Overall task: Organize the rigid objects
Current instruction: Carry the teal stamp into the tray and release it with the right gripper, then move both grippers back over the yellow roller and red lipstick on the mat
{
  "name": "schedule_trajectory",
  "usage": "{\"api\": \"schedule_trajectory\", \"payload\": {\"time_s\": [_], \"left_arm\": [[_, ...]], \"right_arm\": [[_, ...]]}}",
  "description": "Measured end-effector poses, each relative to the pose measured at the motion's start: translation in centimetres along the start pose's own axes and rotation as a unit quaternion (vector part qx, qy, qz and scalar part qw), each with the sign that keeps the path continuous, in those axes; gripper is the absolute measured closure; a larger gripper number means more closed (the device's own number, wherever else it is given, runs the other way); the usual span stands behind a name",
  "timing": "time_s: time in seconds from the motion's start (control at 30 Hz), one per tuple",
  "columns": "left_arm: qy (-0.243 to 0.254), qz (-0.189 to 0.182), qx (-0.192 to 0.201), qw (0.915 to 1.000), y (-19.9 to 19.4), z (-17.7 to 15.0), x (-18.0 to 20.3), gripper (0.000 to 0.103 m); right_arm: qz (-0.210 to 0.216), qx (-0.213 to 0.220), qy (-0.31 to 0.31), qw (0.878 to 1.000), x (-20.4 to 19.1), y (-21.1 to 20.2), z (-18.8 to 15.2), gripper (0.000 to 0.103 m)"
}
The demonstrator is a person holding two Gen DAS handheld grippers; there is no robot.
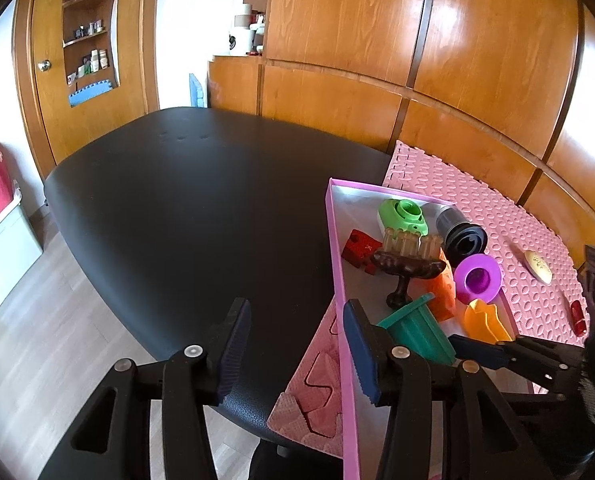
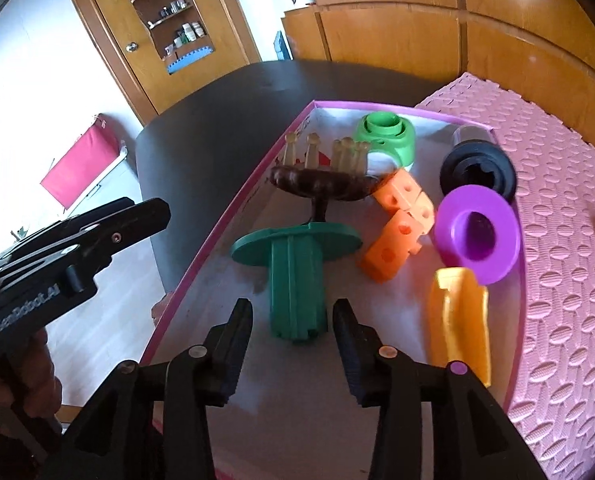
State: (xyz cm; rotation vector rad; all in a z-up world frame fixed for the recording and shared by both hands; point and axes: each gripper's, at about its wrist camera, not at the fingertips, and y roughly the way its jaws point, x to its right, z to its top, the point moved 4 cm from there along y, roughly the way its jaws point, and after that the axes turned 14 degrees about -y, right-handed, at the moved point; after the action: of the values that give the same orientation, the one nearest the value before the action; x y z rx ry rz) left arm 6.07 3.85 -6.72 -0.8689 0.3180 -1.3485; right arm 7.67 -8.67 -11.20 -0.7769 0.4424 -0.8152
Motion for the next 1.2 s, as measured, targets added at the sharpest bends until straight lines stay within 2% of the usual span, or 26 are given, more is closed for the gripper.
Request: {"api": "schedule_trajectory", "payload": {"time_s": [0.3,0.67,1.0,1.2], "left_arm": [[0.025,-0.007,0.016,0.9995,-1.2,0.1,1.7,0.054],[0.075,-0.027,0.02,0.9966,-2.3,-0.5,5.5,0.054],[0.124,-0.055,0.013,0.9907,-2.9,-1.8,9.8,0.054],[0.155,-0.071,0.007,0.9854,-3.2,-2.9,12.4,0.054]], "right_arm": [[-0.039,0.051,0.008,0.998,1.3,-4.8,-0.4,0.061],[-0.112,0.081,0.044,0.989,6.7,-10.2,-2.0,0.061],[-0.194,0.079,0.103,0.972,14.2,-14.8,-5.4,0.061],[-0.252,0.071,0.143,0.955,19.2,-17.6,-8.3,0.061]]}}
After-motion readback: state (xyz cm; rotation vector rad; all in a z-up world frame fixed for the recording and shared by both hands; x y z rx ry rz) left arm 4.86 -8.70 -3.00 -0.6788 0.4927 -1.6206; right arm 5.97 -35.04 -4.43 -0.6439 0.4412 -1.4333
